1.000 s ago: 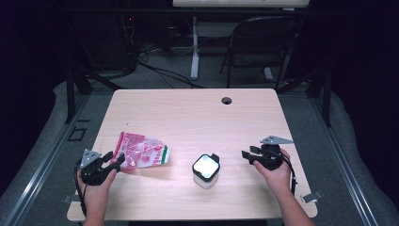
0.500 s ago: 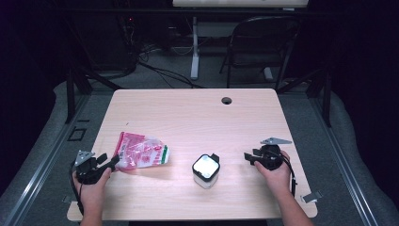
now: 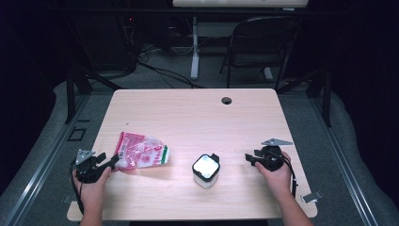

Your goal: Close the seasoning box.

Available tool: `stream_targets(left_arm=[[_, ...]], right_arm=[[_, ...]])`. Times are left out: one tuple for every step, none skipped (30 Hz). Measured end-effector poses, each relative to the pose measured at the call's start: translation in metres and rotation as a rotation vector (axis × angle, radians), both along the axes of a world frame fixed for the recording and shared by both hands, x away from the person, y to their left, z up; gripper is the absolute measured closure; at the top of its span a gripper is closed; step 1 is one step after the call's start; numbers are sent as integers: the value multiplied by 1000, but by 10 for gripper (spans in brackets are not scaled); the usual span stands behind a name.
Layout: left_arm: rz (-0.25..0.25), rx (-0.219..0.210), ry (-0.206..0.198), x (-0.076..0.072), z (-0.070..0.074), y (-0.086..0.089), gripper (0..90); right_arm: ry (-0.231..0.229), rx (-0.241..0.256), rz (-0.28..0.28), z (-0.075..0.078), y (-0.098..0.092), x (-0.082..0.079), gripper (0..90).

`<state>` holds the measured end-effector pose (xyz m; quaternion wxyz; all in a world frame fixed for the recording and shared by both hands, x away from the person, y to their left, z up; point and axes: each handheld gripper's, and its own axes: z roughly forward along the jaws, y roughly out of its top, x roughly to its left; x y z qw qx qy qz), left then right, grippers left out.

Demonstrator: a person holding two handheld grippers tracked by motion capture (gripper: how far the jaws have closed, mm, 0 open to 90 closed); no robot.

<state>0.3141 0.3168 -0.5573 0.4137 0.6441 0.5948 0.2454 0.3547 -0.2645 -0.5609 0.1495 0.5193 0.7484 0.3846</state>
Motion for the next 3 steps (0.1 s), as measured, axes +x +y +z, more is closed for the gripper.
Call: stream_targets(left_arm=[[3, 0, -1, 0, 0, 0, 424], [5, 2, 4, 0, 1, 0, 424], [4, -2, 5, 0, 1, 1, 424]], right_arm=[[-3, -2, -3, 0, 0, 0, 499], [-5, 0, -4, 0, 0, -1, 498], [-9, 0, -5, 1, 0, -1, 496]])
